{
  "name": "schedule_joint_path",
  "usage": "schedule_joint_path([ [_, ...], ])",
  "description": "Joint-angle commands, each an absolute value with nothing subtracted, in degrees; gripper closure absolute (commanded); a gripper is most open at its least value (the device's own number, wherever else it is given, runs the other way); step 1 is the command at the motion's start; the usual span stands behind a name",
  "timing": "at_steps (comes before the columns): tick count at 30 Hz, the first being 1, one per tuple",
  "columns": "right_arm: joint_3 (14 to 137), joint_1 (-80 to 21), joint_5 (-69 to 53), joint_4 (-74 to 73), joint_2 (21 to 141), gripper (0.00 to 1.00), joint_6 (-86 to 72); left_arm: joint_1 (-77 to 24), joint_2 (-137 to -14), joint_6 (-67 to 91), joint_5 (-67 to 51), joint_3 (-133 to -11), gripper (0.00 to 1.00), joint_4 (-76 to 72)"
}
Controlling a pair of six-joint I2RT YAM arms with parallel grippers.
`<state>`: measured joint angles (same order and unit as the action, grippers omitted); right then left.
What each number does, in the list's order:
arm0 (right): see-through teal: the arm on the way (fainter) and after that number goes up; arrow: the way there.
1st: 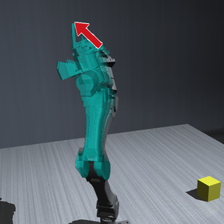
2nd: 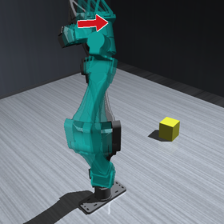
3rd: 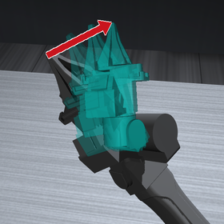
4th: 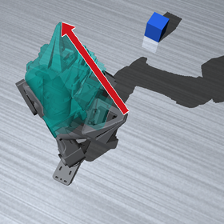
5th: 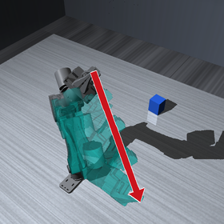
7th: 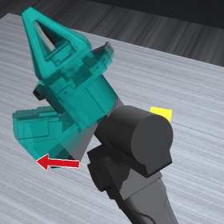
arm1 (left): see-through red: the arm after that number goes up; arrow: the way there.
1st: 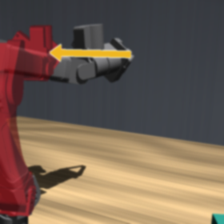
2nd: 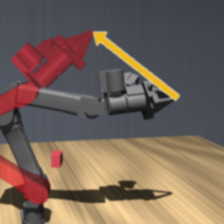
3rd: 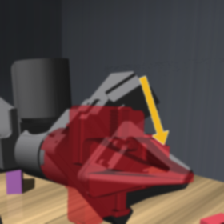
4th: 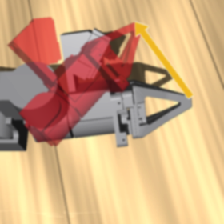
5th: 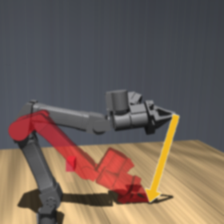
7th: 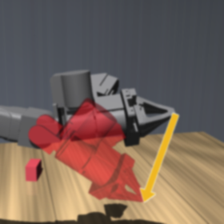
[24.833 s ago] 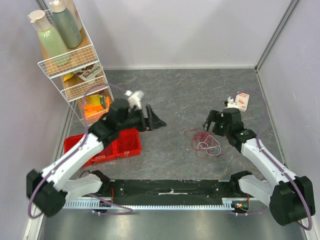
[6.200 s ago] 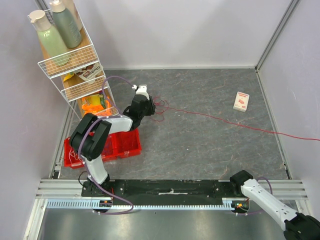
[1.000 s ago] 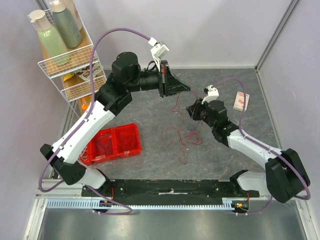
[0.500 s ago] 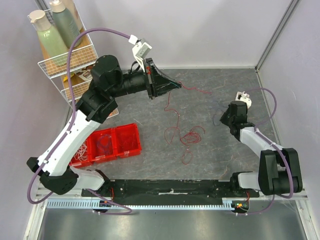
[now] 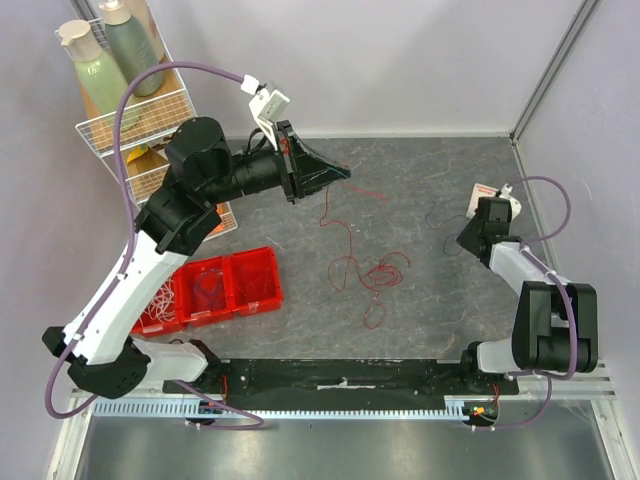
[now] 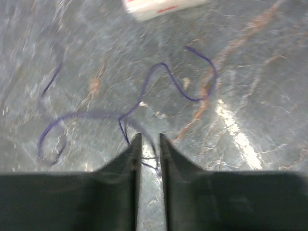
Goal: Untangle the cables
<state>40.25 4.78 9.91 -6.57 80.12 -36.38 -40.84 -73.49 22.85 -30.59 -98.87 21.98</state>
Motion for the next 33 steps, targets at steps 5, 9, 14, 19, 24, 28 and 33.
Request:
schedule_joint_path([
  [5, 35.7, -6.5, 1.8, -0.9, 72.3, 0.36, -35.1, -42.4, -74.9, 25.5, -35.2, -83.9, 0.98, 15.6],
  [9, 29.2, -6.9, 4.4, 3.4, 67.3, 0.28, -40.1, -46.1, -80.1, 23.2, -30.5, -77.4, 0.98, 14.3],
  [14, 22.2, -6.8, 8.9, 8.2, 57.8, 0.15, -45.0, -51.8, -87.0, 20.7, -19.0, -71.4, 0.98, 10.7],
  [19, 21.5, -5.5, 8.0, 6.9, 54.8, 0.14, -43.5, -56.4, -93.2, 20.2, -10.1, -70.0, 0.98, 6.6],
  [24, 20.2, -5.5, 2.1, 8.2, 52.4, 0.11, -41.2, -58.7, -88.7, 18.9, -4.7, -65.8, 0.98, 6.2],
  [28, 22.9, -6.7, -5.9, 6.8, 55.4, 0.07, -35.9, -58.8, -80.3, 18.3, -3.2, -59.5, 0.98, 8.9],
  [33, 22.1, -13.5, -13.5, 10.4, 60.0, 0.07, -33.9, -58.8, -67.1, 20.0, -4.7, -49.2, 0.98, 8.3],
])
